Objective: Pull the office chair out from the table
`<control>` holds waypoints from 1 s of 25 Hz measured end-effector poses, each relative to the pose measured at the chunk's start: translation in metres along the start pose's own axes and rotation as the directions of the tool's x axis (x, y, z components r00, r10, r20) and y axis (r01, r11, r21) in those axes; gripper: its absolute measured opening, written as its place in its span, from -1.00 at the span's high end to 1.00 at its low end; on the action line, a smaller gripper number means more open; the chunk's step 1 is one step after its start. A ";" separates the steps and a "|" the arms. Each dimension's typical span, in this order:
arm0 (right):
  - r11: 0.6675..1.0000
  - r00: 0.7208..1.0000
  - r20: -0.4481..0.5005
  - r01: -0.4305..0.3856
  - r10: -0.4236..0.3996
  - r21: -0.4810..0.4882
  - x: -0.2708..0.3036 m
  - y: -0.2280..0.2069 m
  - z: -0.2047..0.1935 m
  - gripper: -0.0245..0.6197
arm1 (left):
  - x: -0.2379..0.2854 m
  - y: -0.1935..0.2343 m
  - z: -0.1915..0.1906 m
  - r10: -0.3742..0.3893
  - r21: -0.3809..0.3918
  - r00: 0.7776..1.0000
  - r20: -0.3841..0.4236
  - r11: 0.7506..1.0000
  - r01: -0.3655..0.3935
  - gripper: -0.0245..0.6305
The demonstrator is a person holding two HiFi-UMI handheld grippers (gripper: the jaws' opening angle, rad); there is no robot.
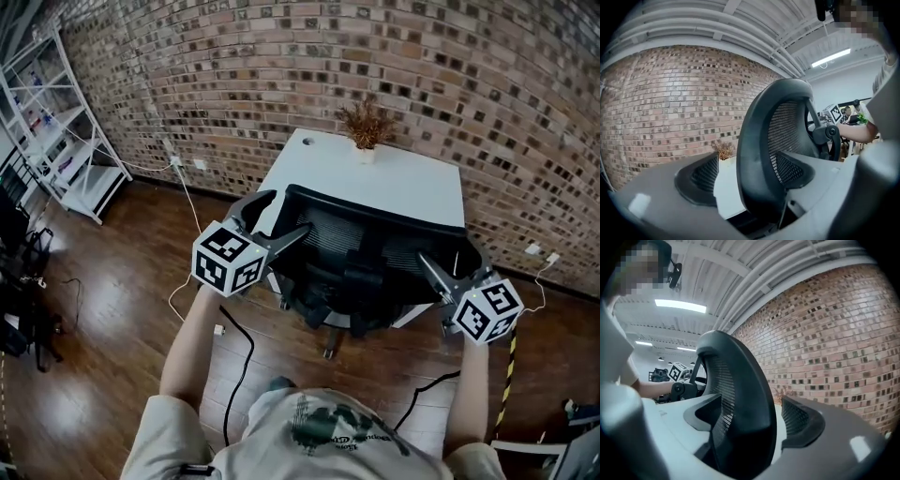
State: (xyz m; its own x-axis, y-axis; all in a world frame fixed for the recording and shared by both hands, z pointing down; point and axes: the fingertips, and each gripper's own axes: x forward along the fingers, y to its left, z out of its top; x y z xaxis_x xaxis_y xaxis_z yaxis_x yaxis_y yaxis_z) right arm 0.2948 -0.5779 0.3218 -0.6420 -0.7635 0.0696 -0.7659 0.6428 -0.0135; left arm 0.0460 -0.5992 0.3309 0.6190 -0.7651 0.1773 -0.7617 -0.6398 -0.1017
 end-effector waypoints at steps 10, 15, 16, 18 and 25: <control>0.995 0.995 -0.022 -0.101 0.101 0.015 0.014 0.007 -0.003 -0.07 | 0.008 -0.011 0.002 -0.159 -0.012 0.987 0.030 0.987 0.159 -0.02; 0.995 0.994 -0.030 -0.101 0.102 0.024 0.014 0.008 -0.004 -0.06 | 0.007 -0.012 0.002 -0.147 -0.018 0.988 0.045 0.989 0.148 -0.01; 0.995 0.995 -0.031 -0.099 0.099 0.024 0.014 0.008 -0.004 -0.06 | 0.007 -0.012 0.002 -0.143 -0.018 0.989 0.047 0.989 0.144 -0.01; 0.995 0.995 -0.032 -0.094 0.095 0.025 0.013 0.009 -0.005 -0.06 | 0.005 -0.013 0.002 -0.134 -0.019 0.990 0.052 0.991 0.135 -0.01; 0.996 0.996 -0.022 -0.085 0.085 0.018 0.009 0.013 -0.005 -0.06 | -0.002 -0.017 0.001 -0.092 -0.015 0.993 0.079 0.995 0.094 -0.01</control>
State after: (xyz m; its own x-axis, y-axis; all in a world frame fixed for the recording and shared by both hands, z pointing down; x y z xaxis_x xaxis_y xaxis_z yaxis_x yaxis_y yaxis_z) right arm 0.2793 -0.5762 0.3274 -0.7040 -0.7045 0.0901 -0.7093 0.7040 -0.0368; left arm 0.0580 -0.5872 0.3309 0.6998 -0.7061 0.1083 -0.7032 -0.7076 -0.0696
